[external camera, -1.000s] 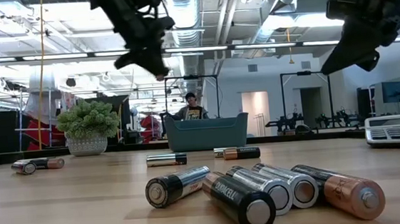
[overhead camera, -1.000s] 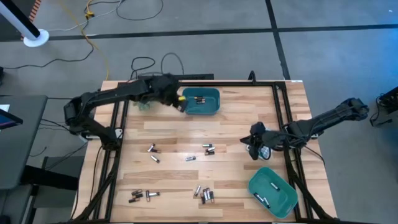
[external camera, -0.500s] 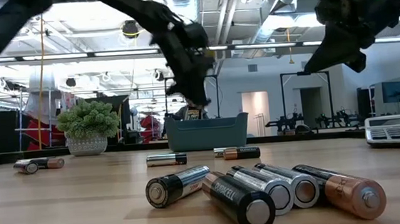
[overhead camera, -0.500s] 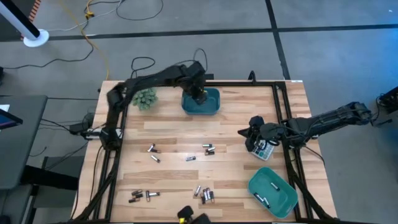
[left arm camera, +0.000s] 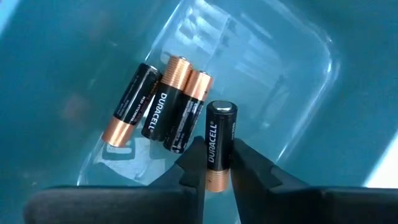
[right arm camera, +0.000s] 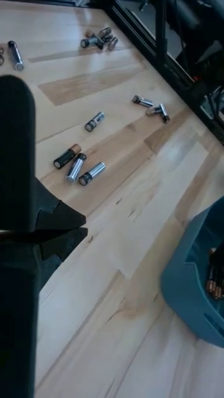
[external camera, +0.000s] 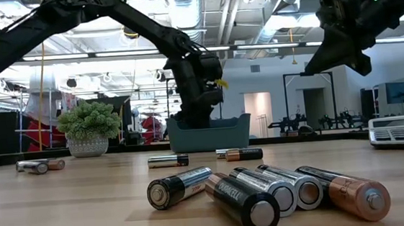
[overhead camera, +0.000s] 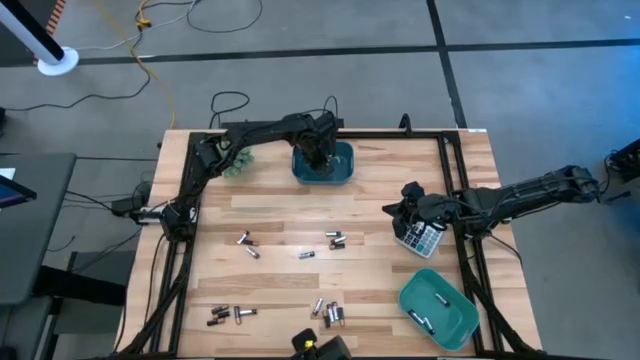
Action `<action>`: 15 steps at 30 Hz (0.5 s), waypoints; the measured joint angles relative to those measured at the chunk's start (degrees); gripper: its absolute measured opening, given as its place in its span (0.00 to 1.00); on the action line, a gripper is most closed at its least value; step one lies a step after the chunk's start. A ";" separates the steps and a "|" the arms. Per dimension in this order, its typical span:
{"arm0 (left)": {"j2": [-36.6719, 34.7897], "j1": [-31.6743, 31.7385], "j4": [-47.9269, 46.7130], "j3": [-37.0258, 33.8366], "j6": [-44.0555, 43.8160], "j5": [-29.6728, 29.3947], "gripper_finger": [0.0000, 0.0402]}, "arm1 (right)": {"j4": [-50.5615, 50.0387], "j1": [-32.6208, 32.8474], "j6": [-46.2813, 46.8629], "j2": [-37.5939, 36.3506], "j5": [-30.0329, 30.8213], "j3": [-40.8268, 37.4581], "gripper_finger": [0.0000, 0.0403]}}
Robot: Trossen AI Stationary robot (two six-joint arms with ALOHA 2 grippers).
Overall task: Sort batteries
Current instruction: Put the black battery into the blue bin, then put the silver battery into the green bin
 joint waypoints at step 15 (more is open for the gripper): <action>-0.04 -0.11 0.55 -0.44 -0.09 -0.28 0.20 | -0.01 -1.13 -0.07 0.00 0.00 0.00 0.00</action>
